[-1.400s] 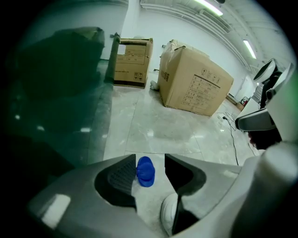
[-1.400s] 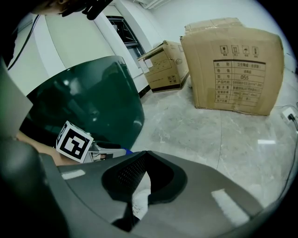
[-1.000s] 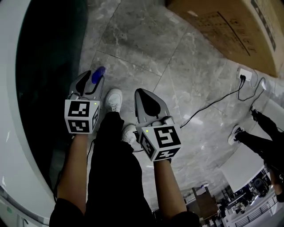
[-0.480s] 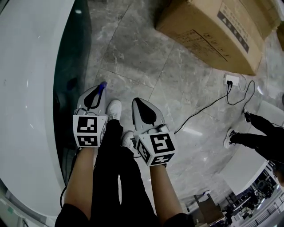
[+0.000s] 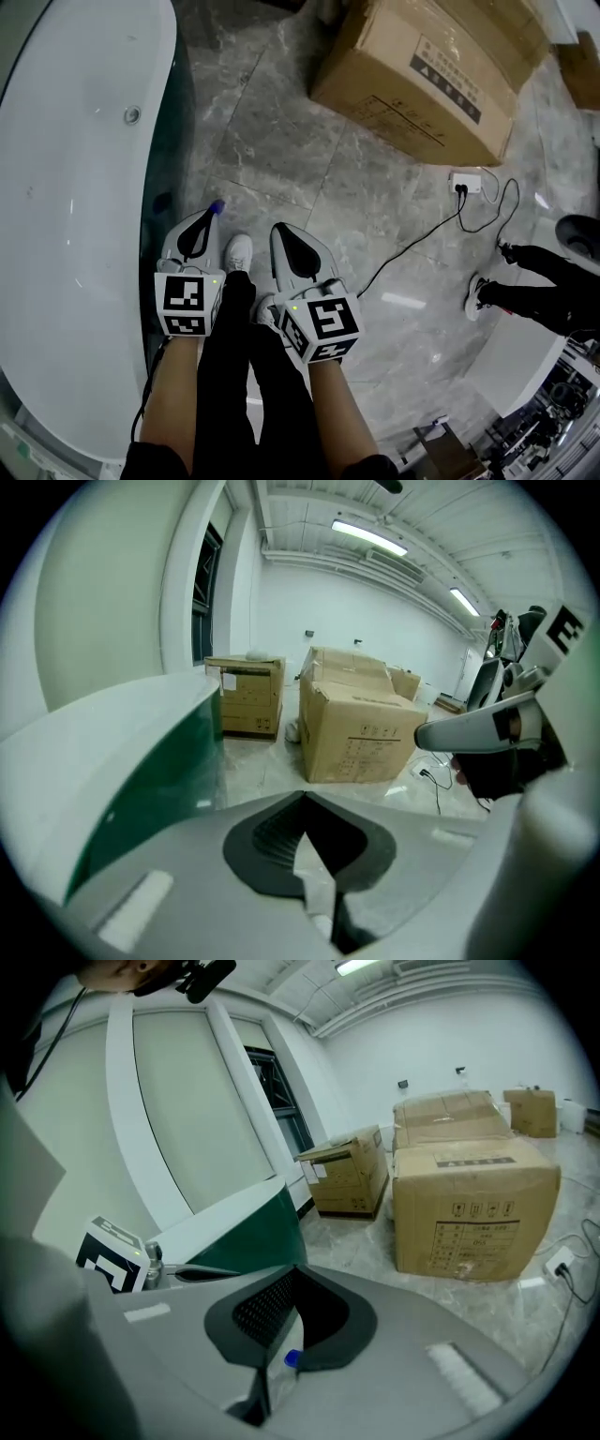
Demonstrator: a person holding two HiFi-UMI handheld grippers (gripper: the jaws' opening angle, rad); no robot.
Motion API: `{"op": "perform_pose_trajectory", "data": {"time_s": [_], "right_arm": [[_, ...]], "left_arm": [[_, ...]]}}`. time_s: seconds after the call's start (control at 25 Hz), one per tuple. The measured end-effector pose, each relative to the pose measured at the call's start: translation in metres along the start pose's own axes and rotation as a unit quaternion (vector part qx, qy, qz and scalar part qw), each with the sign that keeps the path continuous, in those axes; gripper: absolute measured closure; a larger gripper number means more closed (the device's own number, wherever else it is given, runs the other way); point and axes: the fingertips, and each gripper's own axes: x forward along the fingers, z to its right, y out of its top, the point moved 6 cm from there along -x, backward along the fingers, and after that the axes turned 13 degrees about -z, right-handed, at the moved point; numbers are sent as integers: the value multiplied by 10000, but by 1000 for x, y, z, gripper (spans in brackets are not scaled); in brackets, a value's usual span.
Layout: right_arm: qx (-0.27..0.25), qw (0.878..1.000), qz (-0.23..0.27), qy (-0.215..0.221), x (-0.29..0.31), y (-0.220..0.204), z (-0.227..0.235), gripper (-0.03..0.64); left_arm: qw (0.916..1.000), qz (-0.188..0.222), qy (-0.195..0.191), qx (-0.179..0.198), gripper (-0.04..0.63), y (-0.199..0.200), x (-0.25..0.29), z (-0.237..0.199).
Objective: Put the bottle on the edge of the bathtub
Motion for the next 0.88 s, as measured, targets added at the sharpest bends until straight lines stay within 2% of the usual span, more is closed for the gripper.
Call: {"op": "perform_pose_trajectory", "data": {"time_s": [0.48,0.88], "right_arm": [[-282,9975,625,-186,-82,40,-37,594],[-323,9880,1405,-554,-175,83,-55,595]], "left_arm": [[9974,651,40,303,595,51,-90,31],[9922,1114,128,550,595,91,-181,51]]}}
